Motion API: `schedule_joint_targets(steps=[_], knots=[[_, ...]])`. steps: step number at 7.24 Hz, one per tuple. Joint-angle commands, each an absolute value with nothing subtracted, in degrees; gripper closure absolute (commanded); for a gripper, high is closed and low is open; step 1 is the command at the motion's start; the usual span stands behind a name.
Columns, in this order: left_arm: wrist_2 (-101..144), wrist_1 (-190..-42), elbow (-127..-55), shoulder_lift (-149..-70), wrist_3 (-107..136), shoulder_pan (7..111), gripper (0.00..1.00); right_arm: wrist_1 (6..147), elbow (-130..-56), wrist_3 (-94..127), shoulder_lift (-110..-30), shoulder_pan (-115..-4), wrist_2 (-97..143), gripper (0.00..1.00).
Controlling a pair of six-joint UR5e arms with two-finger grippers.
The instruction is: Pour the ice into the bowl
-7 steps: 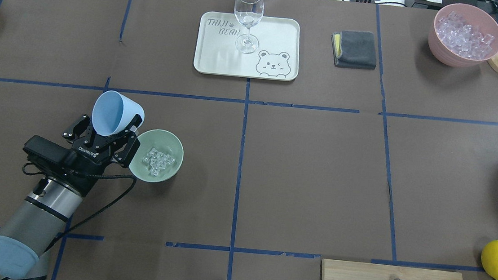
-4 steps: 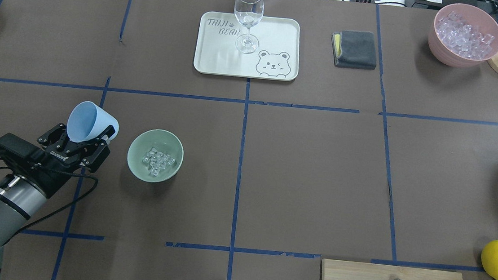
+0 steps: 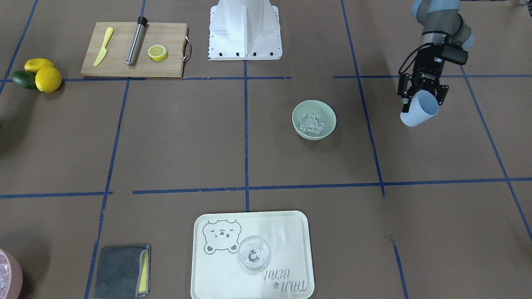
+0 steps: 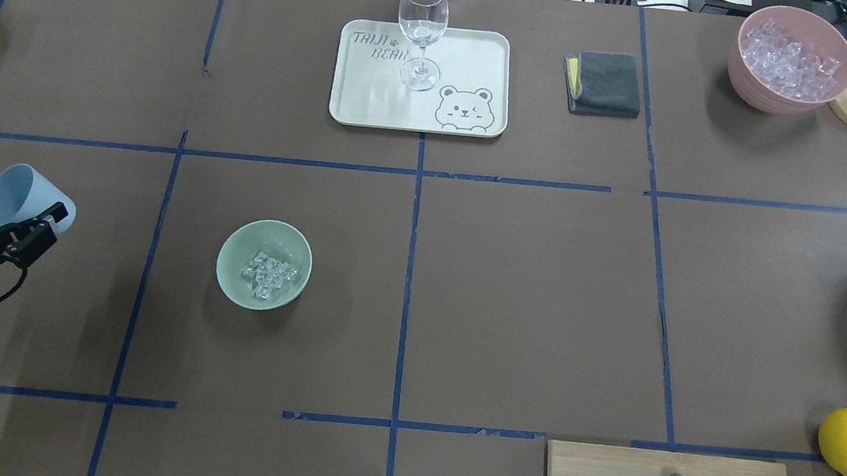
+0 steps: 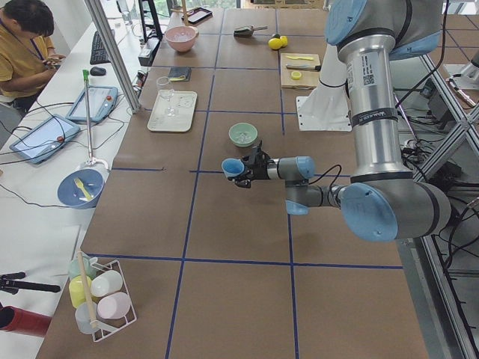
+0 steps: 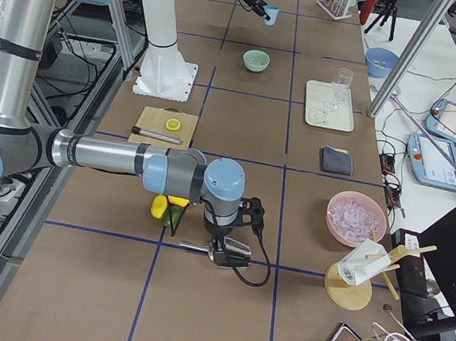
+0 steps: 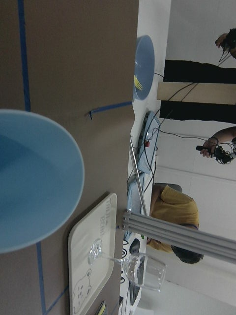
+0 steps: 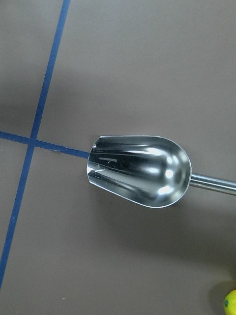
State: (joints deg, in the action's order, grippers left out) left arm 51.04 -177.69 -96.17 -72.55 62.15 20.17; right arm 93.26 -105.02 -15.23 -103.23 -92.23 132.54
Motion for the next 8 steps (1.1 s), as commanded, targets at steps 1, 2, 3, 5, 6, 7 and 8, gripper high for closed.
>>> schedule_joint_targets(steps=[1, 2, 3, 5, 6, 7, 8], knots=[[52.6, -174.1, -91.7, -70.9, 63.0, 22.8, 1.00, 91.8, -104.9, -14.9, -103.8, -92.3, 132.5, 0.00], [52.6, -174.1, -90.0, -71.1, 63.0, 22.9, 1.00, 91.8, -105.1, -14.9, -103.8, -92.5, 132.5, 0.00], [52.5, -174.1, -89.0, -71.4, 63.0, 22.9, 1.00, 91.8, -105.1, -14.9, -103.8, -92.6, 132.5, 0.00], [52.4, -174.1, -87.6, -72.0, 63.0, 22.6, 1.00, 91.8, -105.1, -14.9, -103.8, -92.6, 132.5, 0.00], [52.3, -174.1, -87.5, -72.9, 63.1, 22.5, 1.00, 91.8, -105.0, -14.9, -103.8, -92.6, 132.5, 0.00], [52.2, -174.1, -86.7, -74.1, 63.1, 22.5, 1.00, 91.8, -105.0, -14.9, -103.8, -92.6, 132.5, 0.00], [52.2, -174.1, -85.8, -75.0, 63.1, 22.4, 1.00, 91.8, -104.9, -14.9, -103.8, -92.6, 132.5, 0.00]])
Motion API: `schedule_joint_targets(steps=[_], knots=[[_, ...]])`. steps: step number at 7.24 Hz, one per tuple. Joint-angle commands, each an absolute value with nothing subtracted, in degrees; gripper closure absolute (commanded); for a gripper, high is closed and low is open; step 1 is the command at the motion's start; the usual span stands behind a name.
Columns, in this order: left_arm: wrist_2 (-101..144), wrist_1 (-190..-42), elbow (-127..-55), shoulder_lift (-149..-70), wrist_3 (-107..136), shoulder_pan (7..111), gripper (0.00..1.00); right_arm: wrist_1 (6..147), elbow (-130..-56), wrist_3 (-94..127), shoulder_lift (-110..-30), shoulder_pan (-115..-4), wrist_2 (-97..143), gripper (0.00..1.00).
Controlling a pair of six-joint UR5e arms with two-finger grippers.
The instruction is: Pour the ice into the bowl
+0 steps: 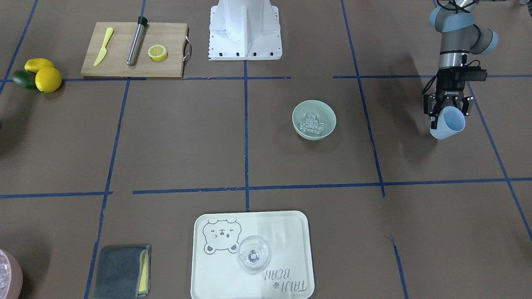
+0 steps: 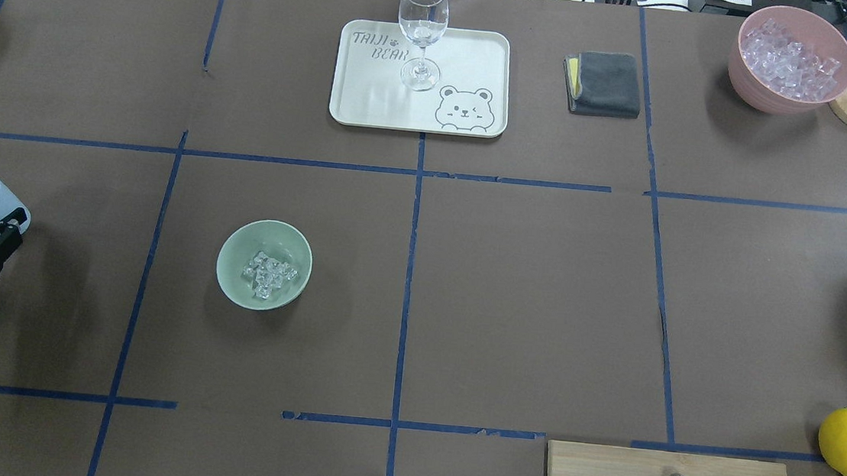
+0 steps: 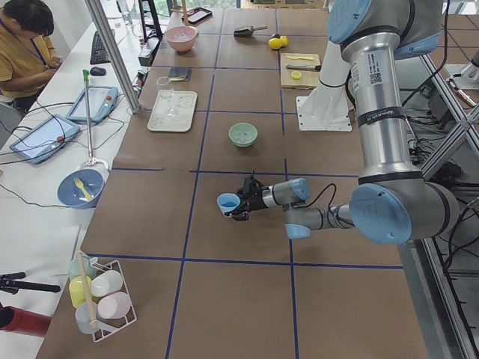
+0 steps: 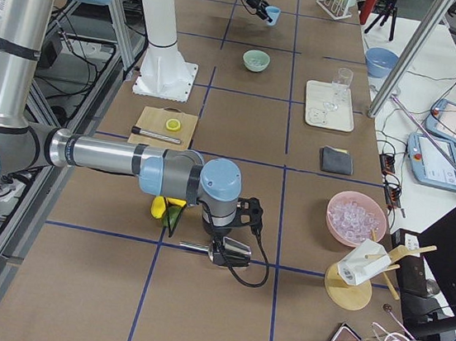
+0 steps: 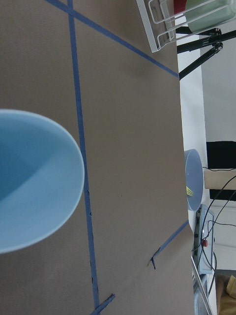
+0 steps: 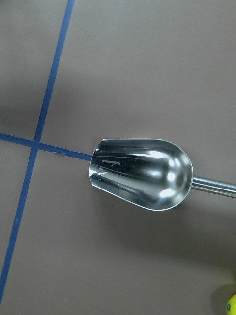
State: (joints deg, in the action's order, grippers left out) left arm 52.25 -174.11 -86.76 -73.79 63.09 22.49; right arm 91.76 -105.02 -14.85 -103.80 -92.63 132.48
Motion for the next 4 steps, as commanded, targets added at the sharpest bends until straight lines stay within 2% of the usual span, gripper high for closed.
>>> schedule_joint_targets(steps=[1, 2, 3, 4], knots=[[52.1, -174.1, -84.7, -75.8, 63.1, 22.4, 0.93, 91.8, -104.9, -14.9, -103.8, -92.6, 132.5, 0.00], [52.1, -174.2, -84.8, -76.0, 63.1, 22.4, 0.57, 91.8, -104.9, -14.8, -103.8, -92.6, 132.5, 0.00], [52.1, -174.3, -84.6, -75.9, 63.0, 22.5, 0.01, 91.8, -104.9, -14.8, -103.8, -92.7, 132.5, 0.00], [52.4, -174.5, -84.6, -75.6, 62.5, 22.6, 0.00, 91.8, -104.9, -14.8, -103.8, -92.7, 132.5, 0.00]])
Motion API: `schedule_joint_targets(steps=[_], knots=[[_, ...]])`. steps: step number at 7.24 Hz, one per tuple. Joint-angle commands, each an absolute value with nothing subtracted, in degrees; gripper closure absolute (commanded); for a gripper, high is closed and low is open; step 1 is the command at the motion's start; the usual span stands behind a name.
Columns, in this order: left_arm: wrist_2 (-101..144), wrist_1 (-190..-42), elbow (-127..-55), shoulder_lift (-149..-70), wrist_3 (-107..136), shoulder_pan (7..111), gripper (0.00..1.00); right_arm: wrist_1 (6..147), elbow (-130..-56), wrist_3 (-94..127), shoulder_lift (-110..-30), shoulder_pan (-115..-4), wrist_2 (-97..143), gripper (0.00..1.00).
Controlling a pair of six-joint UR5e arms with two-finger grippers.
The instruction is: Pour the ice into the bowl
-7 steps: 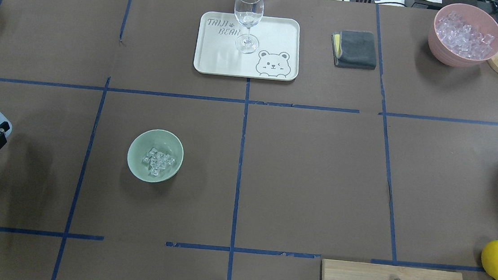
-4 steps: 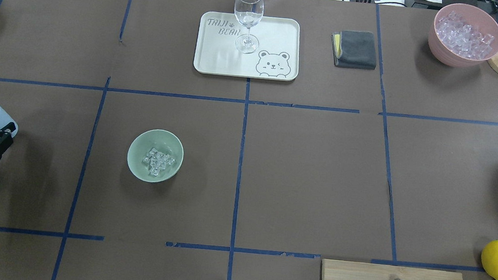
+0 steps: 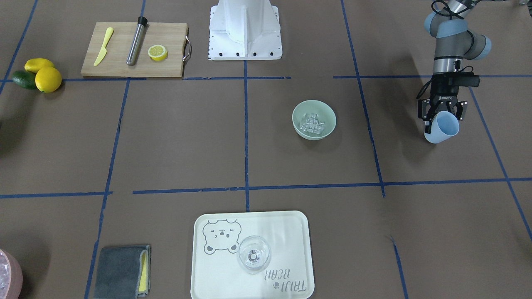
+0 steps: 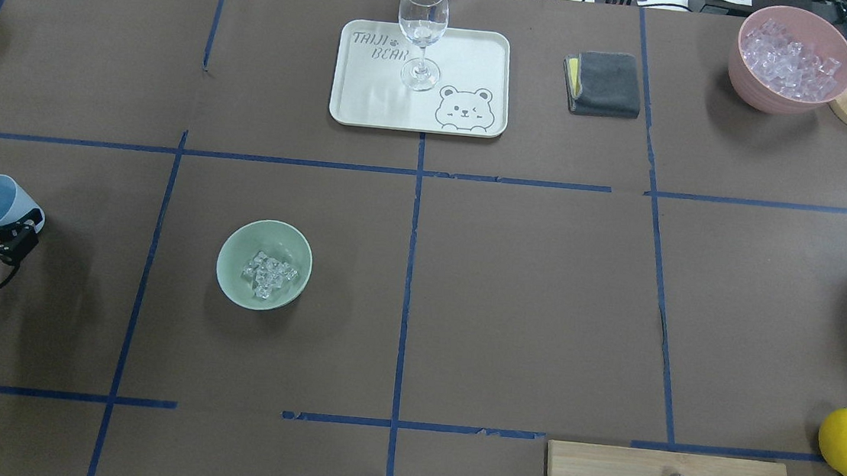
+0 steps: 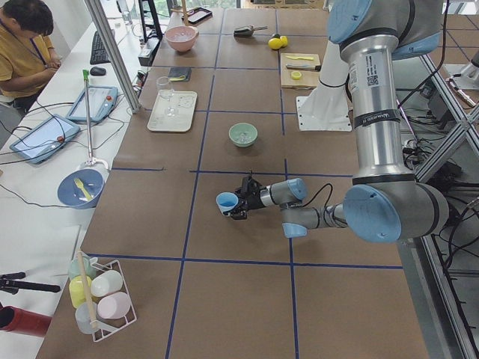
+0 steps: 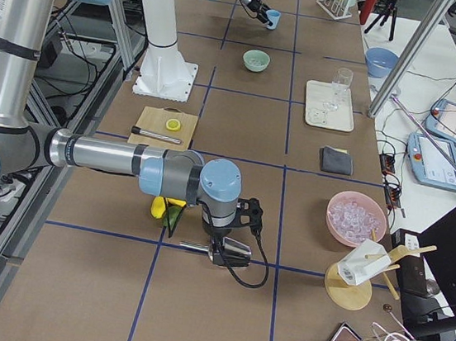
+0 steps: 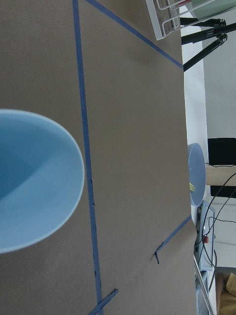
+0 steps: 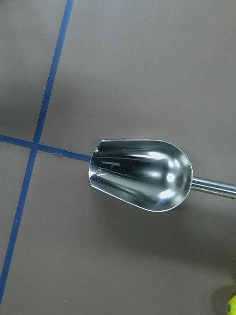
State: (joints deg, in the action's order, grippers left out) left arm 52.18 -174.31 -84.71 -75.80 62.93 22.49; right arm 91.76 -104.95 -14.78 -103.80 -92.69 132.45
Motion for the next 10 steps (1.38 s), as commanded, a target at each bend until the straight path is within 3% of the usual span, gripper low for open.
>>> schedule_joint_targets(steps=[1, 3, 8, 10], knots=[[54.1, -174.8, -85.1, -74.9, 62.1, 23.0, 0.00, 91.8, -104.9, -14.8, -103.8, -92.7, 132.5, 0.00], [57.6, -175.1, -86.0, -74.4, 58.7, 26.8, 0.00, 91.8, -104.9, -14.8, -103.7, -92.7, 132.5, 0.00], [84.1, -174.1, -93.9, -74.1, 39.6, 50.9, 0.00, 91.8, -105.1, -14.7, -103.6, -92.7, 132.5, 0.00], [102.4, -164.8, -95.2, -76.4, 28.4, 65.7, 0.00, 91.8, -105.2, -14.3, -103.2, -92.7, 132.5, 0.00]])
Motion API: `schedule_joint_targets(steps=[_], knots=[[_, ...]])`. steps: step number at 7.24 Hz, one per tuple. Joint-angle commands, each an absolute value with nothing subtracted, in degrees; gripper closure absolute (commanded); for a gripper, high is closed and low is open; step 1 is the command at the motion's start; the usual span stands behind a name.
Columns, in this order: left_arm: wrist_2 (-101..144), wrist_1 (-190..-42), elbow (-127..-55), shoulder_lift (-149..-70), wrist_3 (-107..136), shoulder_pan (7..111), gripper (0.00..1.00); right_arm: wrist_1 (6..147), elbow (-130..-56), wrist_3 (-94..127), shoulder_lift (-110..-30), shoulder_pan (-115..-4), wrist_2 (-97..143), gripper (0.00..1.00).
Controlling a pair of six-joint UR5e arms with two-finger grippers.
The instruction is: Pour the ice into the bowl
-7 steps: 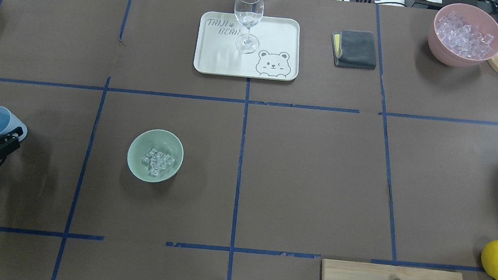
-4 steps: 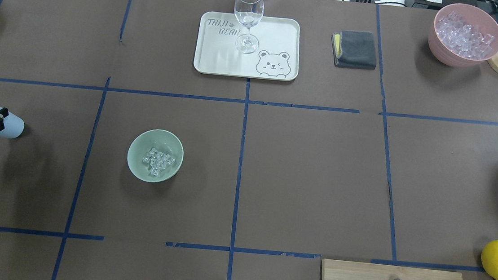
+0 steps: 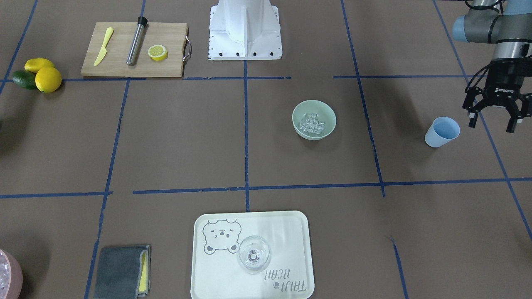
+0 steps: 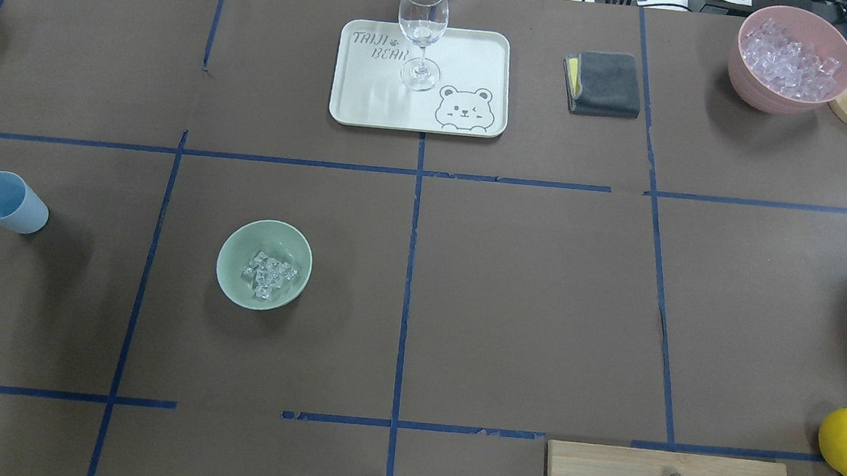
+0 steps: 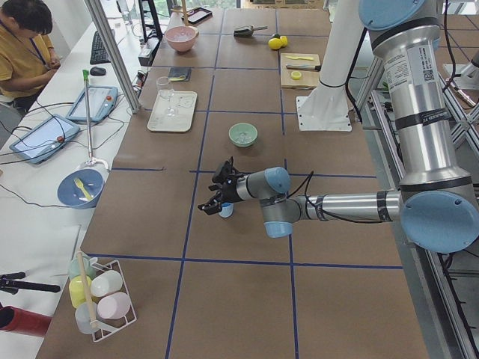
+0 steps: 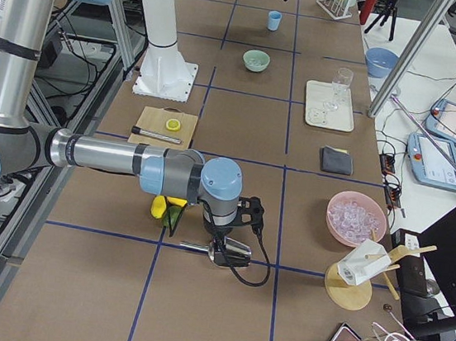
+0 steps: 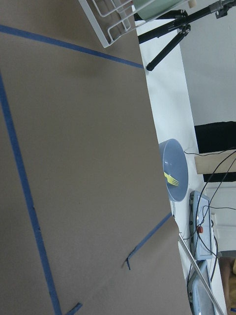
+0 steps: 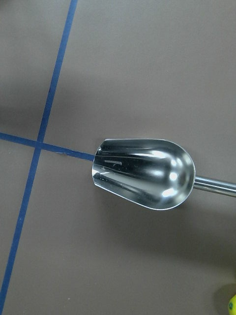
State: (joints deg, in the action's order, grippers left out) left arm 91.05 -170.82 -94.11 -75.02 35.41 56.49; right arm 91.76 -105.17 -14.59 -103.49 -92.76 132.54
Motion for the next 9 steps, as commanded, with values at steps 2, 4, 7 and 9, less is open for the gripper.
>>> schedule_joint_targets(steps=[2, 4, 7, 9], knots=[[115.2, -148.5, -98.0, -78.8, 10.8, 78.4, 0.00, 91.6, -107.1, -14.3, -102.9, -92.7, 132.6, 0.00], [122.3, -131.7, -98.2, -80.9, 0.7, 89.1, 0.00, 91.7, -109.4, -14.1, -102.2, -92.6, 132.9, 0.00], [124.7, -107.4, -97.9, -81.1, -5.2, 94.4, 0.00, 91.8, -110.8, -12.5, -98.8, -91.6, 137.5, 0.00], [133.2, -88.1, -100.3, -82.7, -6.1, 97.6, 0.00, 91.8, -115.0, -7.2, -97.8, -86.4, 137.5, 0.00]])
